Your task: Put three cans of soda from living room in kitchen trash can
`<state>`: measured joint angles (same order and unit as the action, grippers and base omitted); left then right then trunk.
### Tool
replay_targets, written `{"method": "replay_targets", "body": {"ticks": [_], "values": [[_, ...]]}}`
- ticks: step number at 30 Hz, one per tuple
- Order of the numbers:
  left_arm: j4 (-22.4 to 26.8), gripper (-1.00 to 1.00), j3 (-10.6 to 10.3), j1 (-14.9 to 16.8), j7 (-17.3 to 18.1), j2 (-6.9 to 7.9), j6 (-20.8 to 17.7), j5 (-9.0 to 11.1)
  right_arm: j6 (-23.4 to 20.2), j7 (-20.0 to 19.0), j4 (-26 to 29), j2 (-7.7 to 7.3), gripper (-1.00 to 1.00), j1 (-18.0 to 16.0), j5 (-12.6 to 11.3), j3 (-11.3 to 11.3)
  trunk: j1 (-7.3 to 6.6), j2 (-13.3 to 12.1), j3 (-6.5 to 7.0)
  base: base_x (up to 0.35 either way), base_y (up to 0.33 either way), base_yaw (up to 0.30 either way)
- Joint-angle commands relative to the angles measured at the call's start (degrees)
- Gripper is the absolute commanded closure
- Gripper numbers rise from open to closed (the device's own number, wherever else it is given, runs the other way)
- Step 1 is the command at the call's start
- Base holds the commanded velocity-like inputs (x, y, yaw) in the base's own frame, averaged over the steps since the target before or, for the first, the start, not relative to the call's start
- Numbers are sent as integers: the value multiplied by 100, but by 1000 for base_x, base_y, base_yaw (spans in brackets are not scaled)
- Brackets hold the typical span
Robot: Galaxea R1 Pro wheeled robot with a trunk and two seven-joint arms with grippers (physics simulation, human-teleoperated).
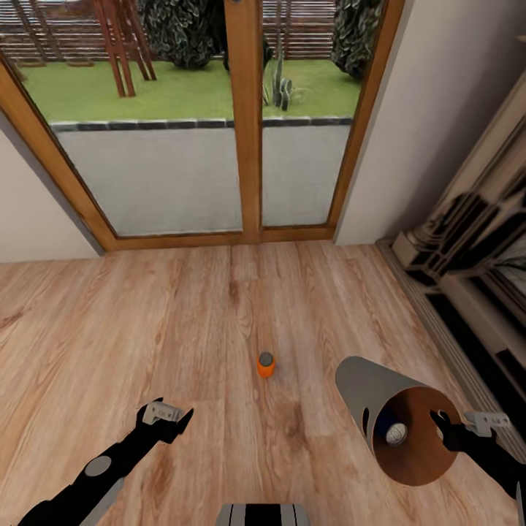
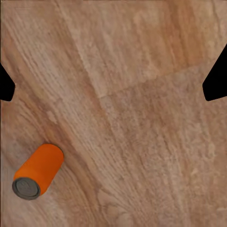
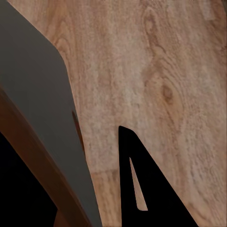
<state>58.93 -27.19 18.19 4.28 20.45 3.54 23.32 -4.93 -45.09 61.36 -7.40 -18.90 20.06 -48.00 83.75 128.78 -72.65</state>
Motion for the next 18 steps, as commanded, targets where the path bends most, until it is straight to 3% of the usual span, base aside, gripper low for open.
{"method": "replay_targets", "body": {"ticks": [1,5,6,7,9,12,18], "values": [[-4,-100,-36,6,8,-11,2,60,-43,-46,8,3,100,-9,-37,-16,2,2,-3,301,0,0],[23,-100,-142,12,13,-174,-424,68,-46,-43,-12,2,100,-9,-42,-16,2,2,-3,218,0,0],[44,-100,-182,17,13,-387,-673,59,-49,-43,-15,5,100,-9,-44,-16,2,2,-3,82,0,0],[57,-100,-214,22,16,-535,-798,7,-50,-42,-17,7,100,-9,-45,-16,2,2,-3,52,0,0],[69,-100,-237,33,17,-660,-919,-107,-51,-39,-17,8,100,-9,-45,-16,2,2,-3,38,0,0],[75,-100,-243,51,1,-873,-1097,-475,-56,-37,-19,10,100,-9,-46,-11,2,2,-3,14,0,-15],[52,-100,-236,40,20,-901,-758,-571,-55,-40,-19,15,100,-9,-53,-8,2,2,11,3,0,-168]]}}
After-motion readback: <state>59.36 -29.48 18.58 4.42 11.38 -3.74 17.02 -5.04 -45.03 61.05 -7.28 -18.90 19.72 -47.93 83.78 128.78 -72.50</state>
